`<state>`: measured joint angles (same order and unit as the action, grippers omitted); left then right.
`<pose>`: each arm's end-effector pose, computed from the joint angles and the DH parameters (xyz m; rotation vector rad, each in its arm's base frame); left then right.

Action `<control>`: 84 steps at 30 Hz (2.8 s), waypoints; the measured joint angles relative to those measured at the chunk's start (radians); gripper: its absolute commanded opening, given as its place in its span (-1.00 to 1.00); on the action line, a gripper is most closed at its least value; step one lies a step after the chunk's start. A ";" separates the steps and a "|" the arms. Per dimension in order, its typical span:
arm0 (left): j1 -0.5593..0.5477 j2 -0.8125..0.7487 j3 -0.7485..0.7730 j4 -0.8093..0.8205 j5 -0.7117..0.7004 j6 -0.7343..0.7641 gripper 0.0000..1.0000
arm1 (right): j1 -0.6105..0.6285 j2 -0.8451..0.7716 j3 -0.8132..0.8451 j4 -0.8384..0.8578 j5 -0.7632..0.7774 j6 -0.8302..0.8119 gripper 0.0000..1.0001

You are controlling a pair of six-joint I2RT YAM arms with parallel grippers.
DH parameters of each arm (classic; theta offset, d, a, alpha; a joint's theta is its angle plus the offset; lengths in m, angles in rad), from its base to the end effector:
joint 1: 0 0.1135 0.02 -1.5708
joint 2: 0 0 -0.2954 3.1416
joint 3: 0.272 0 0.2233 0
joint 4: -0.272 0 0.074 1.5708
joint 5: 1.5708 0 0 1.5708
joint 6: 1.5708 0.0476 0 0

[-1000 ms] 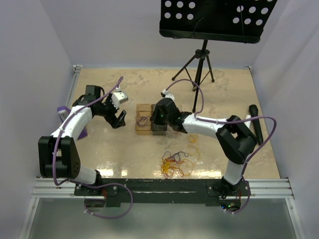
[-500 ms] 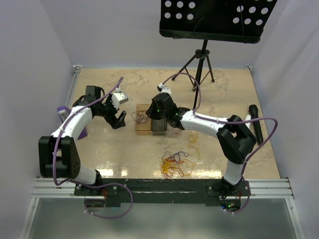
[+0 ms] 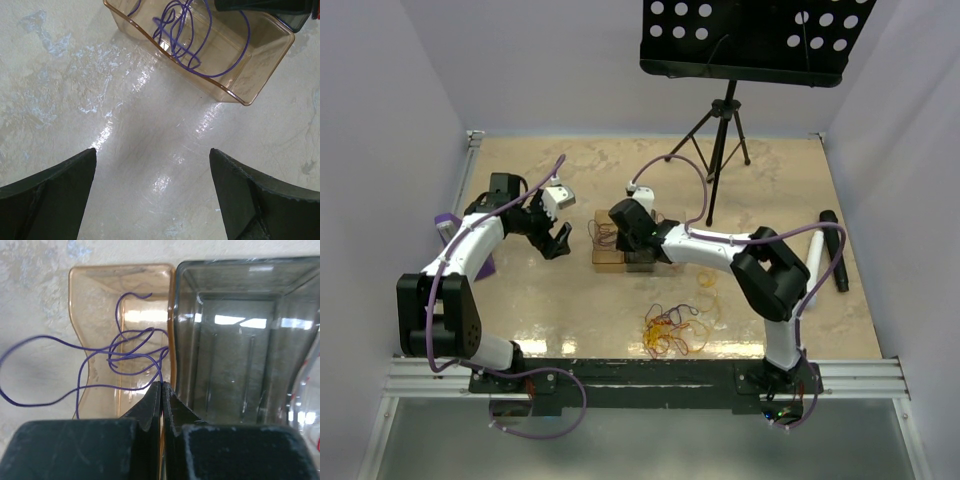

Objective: Untangle the cables
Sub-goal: Place the cable in the bin, then move the bin to the center of the board.

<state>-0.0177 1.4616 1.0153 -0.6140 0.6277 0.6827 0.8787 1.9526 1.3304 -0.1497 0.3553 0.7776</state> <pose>0.2622 -0.0326 0.2702 1.0201 2.1970 -0.5349 0.2838 0.3165 0.2283 0.0583 2.3227 0.4392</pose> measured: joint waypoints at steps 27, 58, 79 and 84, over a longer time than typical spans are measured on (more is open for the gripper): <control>0.006 0.000 -0.013 0.006 0.005 0.018 1.00 | 0.080 0.196 0.246 -0.184 0.123 -0.095 -0.78; 0.160 0.085 0.053 -0.041 0.119 0.009 1.00 | 0.111 0.019 0.245 -0.177 0.024 -0.082 -0.66; -0.064 -0.022 -0.021 -0.009 0.087 -0.044 1.00 | -0.243 -0.531 -0.254 -0.160 0.135 0.036 0.20; -0.064 -0.022 -0.021 -0.008 0.079 -0.047 1.00 | -0.338 -0.517 -0.357 -0.131 0.138 0.053 0.18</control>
<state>-0.0818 1.4395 0.9943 -0.6216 0.7071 0.6357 0.5411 1.4357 0.9733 -0.2810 0.4938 0.8310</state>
